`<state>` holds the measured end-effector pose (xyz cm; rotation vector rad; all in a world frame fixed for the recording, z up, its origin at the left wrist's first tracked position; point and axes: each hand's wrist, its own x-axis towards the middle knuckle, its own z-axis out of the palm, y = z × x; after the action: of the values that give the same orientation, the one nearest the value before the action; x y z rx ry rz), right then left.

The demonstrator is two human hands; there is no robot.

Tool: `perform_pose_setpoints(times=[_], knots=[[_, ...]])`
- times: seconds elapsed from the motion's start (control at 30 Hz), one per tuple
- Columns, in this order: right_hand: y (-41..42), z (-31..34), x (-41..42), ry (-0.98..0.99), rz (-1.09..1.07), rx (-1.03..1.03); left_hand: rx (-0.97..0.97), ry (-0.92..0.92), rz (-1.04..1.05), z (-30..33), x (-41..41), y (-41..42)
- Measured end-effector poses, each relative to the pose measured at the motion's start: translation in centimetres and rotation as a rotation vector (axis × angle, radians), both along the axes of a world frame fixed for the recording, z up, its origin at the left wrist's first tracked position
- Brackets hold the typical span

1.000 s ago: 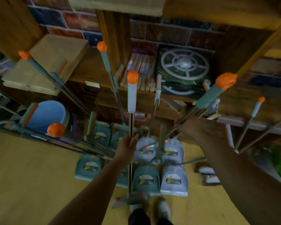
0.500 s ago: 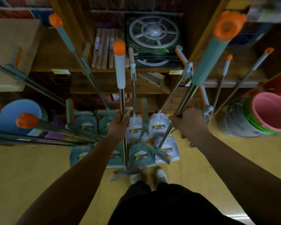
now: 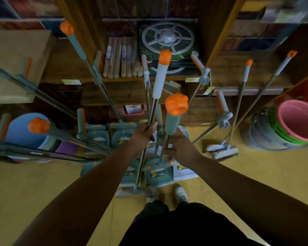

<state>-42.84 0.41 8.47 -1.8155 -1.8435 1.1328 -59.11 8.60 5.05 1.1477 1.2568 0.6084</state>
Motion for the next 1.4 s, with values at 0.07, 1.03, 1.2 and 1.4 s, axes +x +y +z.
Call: perform_pose_setpoints(times=[0.07, 1.03, 1.2, 1.4], knots=[[0.0, -2.4, 0.1, 0.086, -0.035, 0.029, -0.02, 0.028, -0.057, 0.3, -0.1, 0.0], [3.1, -7.3, -1.9, 0.047, -0.256, 0.19, -0.046, 0.156, -0.132, 0.8, -0.5, 1.4], [2.9, -7.2, -2.3, 0.063, -0.332, 0.241, -0.043, 0.144, -0.16, 1.0, -0.7, 1.3], [2.6, -6.9, -1.5, 0.027, -0.256, 0.188, -0.025, 0.045, -0.144, 0.8, -1.5, -0.2]])
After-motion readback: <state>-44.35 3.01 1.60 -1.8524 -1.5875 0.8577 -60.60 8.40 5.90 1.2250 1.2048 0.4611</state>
